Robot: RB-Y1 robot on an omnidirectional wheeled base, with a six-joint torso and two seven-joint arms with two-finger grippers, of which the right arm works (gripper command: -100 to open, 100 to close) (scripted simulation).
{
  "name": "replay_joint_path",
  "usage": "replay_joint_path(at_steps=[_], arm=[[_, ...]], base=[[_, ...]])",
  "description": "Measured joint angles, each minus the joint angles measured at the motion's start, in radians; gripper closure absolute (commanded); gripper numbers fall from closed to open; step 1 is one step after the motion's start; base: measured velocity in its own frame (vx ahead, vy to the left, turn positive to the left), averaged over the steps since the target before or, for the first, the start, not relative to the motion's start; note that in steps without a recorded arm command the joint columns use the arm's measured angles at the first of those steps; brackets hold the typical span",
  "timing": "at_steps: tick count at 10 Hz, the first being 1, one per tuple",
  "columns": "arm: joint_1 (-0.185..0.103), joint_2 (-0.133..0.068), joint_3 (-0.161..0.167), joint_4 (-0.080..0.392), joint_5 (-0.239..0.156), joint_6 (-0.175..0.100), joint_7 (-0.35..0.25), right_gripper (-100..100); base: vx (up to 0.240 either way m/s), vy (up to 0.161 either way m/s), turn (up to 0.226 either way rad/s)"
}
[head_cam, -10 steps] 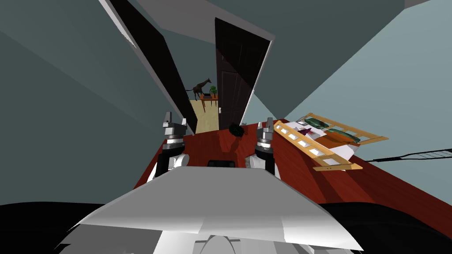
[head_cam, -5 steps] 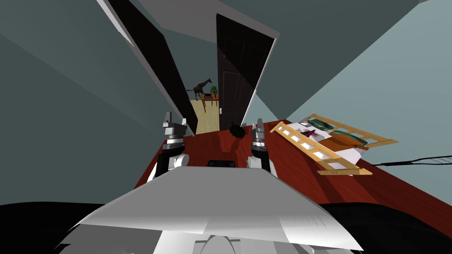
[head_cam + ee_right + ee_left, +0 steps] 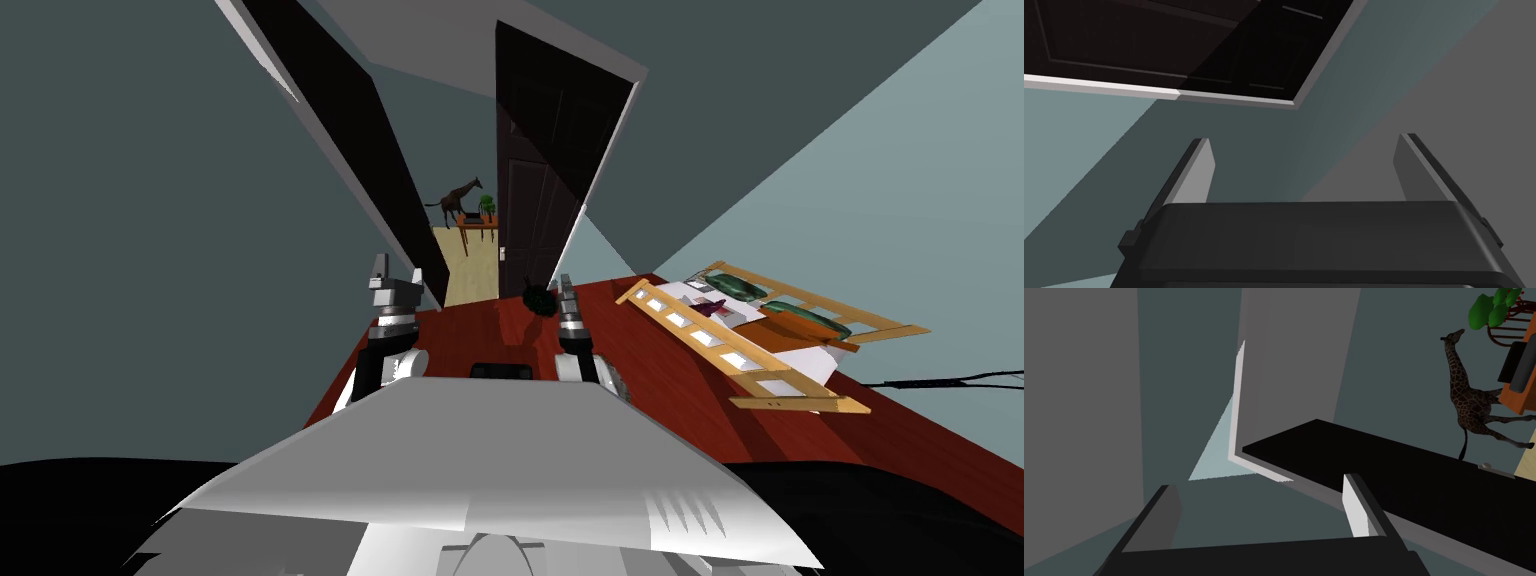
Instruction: Push the door open
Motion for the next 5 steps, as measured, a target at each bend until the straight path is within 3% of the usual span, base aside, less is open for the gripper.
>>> replay_joint_path(at_steps=[5], arm=[[-0.036,-0.043,0.063,0.066,0.097,0.096,0.022,-100]], base=[[0.110,0.024,0.026]])
